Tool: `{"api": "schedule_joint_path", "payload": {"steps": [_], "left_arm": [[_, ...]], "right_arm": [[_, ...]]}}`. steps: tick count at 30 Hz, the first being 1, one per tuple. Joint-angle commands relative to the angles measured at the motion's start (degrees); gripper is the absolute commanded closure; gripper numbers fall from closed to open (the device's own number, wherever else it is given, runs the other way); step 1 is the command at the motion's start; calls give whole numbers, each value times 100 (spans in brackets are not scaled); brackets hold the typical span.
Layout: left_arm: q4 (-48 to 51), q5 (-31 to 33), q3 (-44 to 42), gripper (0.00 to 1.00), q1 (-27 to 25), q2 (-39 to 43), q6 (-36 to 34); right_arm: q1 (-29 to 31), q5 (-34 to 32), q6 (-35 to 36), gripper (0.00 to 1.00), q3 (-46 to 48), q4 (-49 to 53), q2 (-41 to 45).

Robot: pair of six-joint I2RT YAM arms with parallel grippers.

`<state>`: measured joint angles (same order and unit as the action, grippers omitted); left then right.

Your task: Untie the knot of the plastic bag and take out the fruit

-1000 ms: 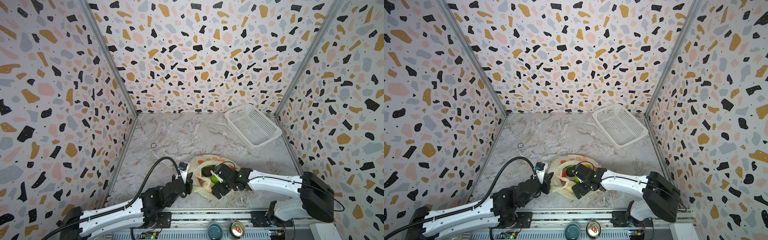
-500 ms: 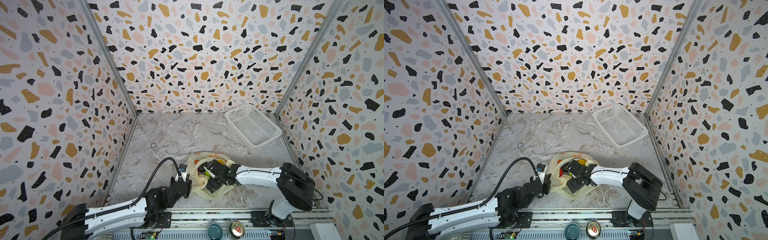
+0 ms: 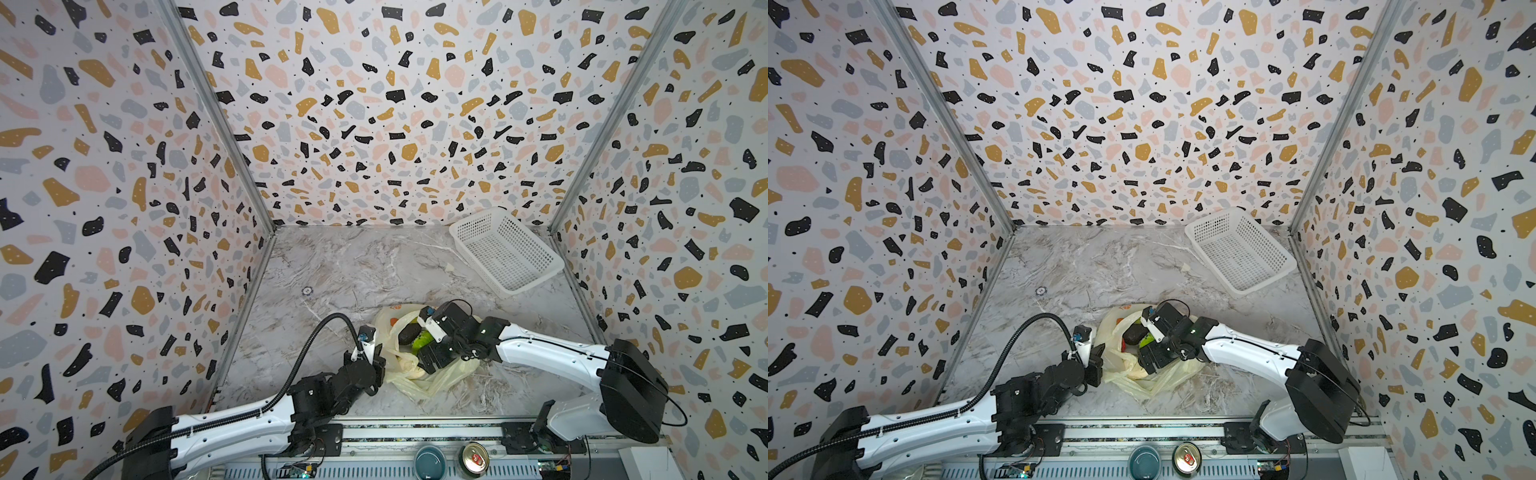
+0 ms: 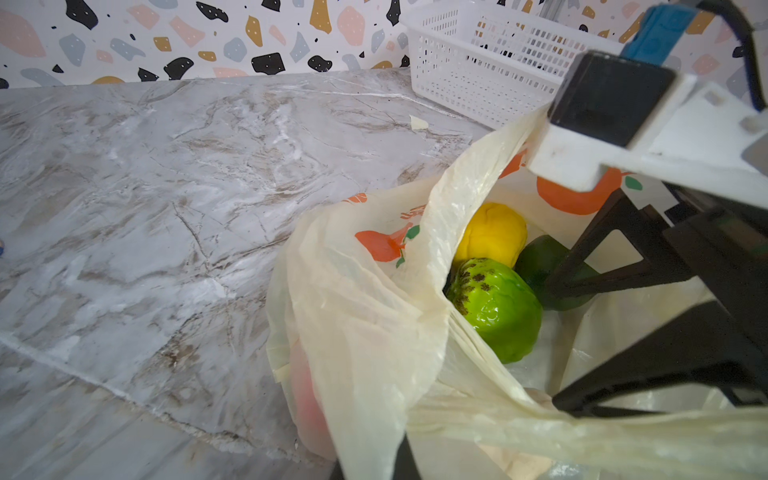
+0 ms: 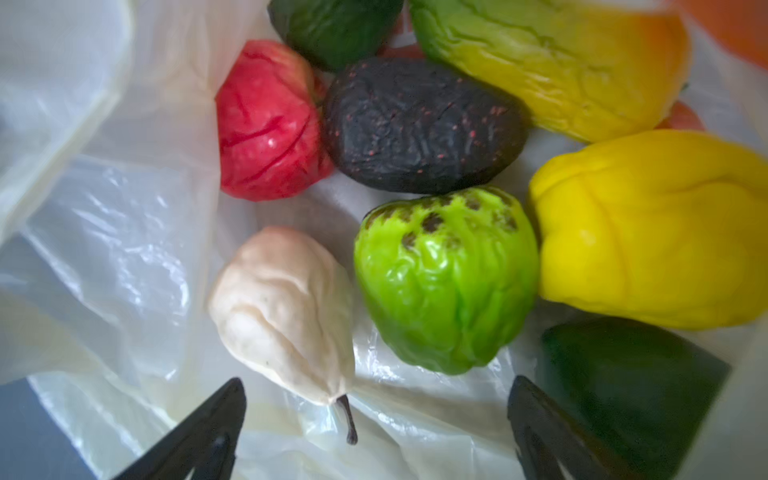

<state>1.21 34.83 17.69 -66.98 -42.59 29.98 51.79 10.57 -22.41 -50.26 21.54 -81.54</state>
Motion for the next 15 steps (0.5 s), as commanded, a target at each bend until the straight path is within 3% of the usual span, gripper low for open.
{"api": "schedule_joint_path", "payload": {"steps": [1,15], "left_arm": [[-317,48,94,100,-34,-14,-110],[-382,164,116,100,-34,5,-93]], "right_arm": [[-158,119,-426,1,-30,-261,70],[54,-635,-409,4,-204,-686,-740]]}}
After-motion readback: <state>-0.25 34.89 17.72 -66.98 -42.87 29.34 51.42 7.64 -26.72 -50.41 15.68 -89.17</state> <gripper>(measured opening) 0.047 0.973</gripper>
